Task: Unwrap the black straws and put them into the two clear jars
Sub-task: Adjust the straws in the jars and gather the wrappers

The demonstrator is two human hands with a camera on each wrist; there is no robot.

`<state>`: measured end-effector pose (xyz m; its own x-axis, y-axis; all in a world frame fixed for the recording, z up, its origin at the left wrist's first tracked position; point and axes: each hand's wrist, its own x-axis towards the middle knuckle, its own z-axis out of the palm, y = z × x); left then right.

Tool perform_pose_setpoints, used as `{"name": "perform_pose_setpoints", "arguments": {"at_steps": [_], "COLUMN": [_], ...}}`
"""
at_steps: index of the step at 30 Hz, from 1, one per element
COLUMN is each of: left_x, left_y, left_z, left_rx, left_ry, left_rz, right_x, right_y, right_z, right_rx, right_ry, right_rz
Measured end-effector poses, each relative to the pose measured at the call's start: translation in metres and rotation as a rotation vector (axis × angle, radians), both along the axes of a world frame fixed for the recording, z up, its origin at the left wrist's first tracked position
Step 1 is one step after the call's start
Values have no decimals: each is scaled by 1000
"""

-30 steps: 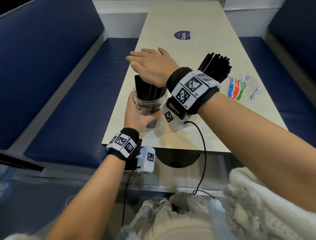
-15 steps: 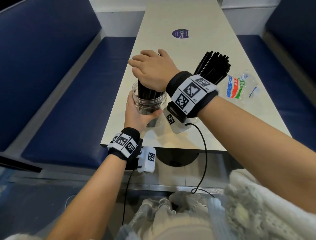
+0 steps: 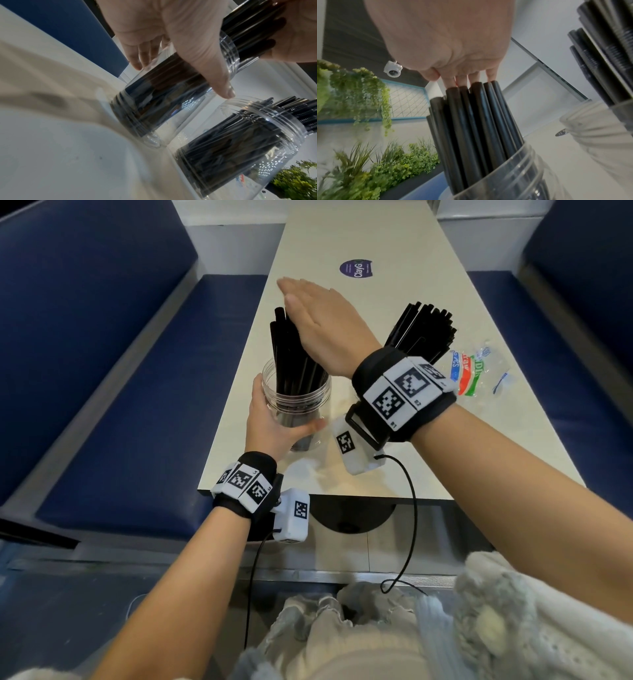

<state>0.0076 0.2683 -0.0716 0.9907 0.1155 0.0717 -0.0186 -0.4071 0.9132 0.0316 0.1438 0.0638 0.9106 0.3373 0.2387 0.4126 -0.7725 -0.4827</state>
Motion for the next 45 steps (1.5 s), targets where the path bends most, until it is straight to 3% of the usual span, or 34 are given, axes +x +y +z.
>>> {"name": "perform_pose_setpoints", "arguments": {"at_steps": [2, 6, 10, 27, 31, 37, 45], "left_x": [0, 0, 2, 1, 1, 1, -1], "left_y": [1, 2, 1, -2, -4, -7, -8], "left_z": [0, 0, -2, -1, 1, 4, 9], "left_rx": [13, 8, -16, -11, 0, -7, 27], "left_ry": [3, -11, -19, -31, -23, -25, 27], "left_rz": [4, 3, 3, 3, 8, 17, 16], "right_x": [-1, -2, 0, 4, -5, -62, -129], "right_y": [-1, 3, 7, 5, -2, -33, -97], "right_z": [1, -3, -11, -12, -8, -18, -71], "right_rx": [75, -151, -251, -271, -175, 223, 108], "right_ry": [-26, -21, -36, -16, -64, -283, -68], "right_rz": [-15, -9, -7, 3, 2, -81, -150]}}
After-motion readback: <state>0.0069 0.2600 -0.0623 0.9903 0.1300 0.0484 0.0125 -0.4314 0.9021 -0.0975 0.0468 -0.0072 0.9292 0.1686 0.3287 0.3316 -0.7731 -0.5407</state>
